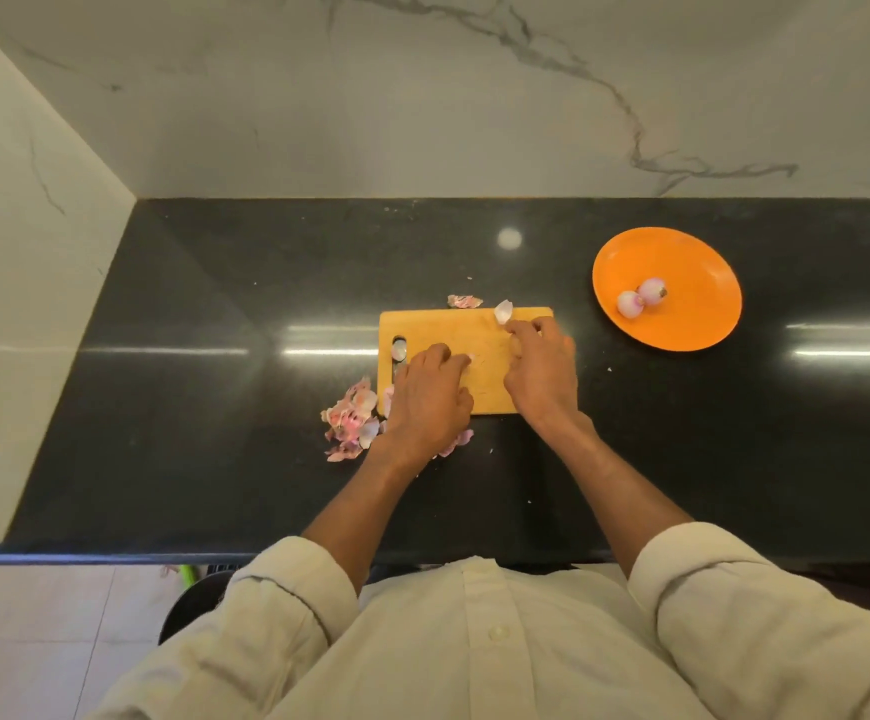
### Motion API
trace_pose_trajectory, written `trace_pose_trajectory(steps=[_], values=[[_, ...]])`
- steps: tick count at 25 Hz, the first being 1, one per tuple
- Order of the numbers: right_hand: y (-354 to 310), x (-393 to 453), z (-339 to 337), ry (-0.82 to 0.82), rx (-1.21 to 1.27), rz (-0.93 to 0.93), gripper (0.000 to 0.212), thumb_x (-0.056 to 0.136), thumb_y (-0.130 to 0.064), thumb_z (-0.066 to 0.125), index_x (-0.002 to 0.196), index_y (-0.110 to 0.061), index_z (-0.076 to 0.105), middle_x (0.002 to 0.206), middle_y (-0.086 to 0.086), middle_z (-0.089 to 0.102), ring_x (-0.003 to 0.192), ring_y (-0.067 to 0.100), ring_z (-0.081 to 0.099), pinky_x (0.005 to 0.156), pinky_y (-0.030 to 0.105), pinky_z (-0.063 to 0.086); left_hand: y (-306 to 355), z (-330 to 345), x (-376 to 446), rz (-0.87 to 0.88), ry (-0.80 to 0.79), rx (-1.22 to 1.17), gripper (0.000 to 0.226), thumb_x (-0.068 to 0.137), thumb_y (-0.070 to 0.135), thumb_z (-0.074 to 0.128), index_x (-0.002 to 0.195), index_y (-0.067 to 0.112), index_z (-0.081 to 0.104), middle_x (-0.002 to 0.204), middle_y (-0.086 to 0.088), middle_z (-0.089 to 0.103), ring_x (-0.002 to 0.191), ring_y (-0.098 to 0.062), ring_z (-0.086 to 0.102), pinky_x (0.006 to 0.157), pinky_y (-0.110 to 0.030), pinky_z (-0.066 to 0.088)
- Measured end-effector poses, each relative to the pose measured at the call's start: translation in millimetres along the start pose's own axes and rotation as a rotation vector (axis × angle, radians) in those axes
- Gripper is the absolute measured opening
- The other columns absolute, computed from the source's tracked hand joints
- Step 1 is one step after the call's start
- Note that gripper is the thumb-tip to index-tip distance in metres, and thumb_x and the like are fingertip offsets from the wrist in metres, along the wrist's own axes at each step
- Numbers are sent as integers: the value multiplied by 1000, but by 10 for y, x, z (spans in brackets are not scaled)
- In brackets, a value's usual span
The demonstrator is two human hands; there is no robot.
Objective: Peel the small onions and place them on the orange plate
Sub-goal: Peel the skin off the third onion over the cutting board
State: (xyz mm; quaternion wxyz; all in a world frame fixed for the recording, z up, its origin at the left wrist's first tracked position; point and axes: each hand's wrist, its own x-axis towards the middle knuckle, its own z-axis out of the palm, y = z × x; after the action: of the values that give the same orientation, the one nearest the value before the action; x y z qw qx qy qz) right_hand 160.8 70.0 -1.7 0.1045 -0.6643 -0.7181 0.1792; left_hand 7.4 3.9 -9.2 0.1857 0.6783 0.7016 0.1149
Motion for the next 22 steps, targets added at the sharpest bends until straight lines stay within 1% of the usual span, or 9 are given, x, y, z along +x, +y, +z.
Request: trace_pose_trajectory(steps=[2,6,9,12,15,16,17,20,22], values=[[39,27,-24,22,178,34,50,92,-10,76,139,-21,62,133,3,60,116,24,60,93,34,54,19,75,26,-12,-66,67,57,101,40,67,152,20,51,157,-11,45,146,-31,44,117,-49,41],[-17,58,-172,1,575,177,41,92,-25,80,132,-24,68,127,-9,66,112,9,59,89,25,46,-1,158,-21,-12,-40,92,62,106,49,57,161,25,40,171,-10,30,159,-31,26,127,-52,29],[-70,46,-218,2,735,183,33,97,-22,75,129,-28,71,131,-11,66,120,10,60,97,30,52,-16,191,-59,-32,-59,127,64,109,52,50,166,29,30,175,-7,22,164,-34,15,130,-56,23],[-128,44,-249,-31,847,201,29,96,-21,76,121,-35,72,124,-18,65,121,15,63,101,46,59,21,122,-79,-53,-33,176,59,108,53,51,158,24,40,167,-9,34,157,-32,28,129,-54,23],[-201,43,-330,-48,967,175,30,96,-19,75,124,-31,73,121,-18,67,117,13,65,100,43,60,119,9,-86,-100,26,240,46,108,48,53,142,17,56,147,-7,52,141,-27,47,126,-51,29],[-222,39,-368,-63,1014,165,33,95,-16,76,125,-28,74,120,-16,69,114,13,67,97,39,61,160,-52,-67,-130,86,127,44,108,46,55,141,16,57,143,-7,56,136,-25,51,122,-47,36],[-247,31,-415,-85,1055,140,37,93,-10,76,126,-26,75,119,-13,71,112,13,68,95,34,61,212,-159,-34,-187,135,-103,43,109,43,55,141,14,58,140,-6,59,132,-24,56,114,-42,43],[-302,20,-518,-107,1027,-3,51,89,5,75,128,-27,75,124,-6,73,114,11,69,92,26,60,329,-557,198,-359,125,-985,42,113,46,48,138,14,59,125,-3,71,112,-21,72,89,-32,57],[-364,-3,-607,-100,989,-104,56,89,9,74,134,-25,69,127,-7,71,118,7,67,92,24,60,355,-731,266,-309,99,-1177,37,110,38,58,138,15,62,123,-7,75,104,-22,77,83,-33,64]])
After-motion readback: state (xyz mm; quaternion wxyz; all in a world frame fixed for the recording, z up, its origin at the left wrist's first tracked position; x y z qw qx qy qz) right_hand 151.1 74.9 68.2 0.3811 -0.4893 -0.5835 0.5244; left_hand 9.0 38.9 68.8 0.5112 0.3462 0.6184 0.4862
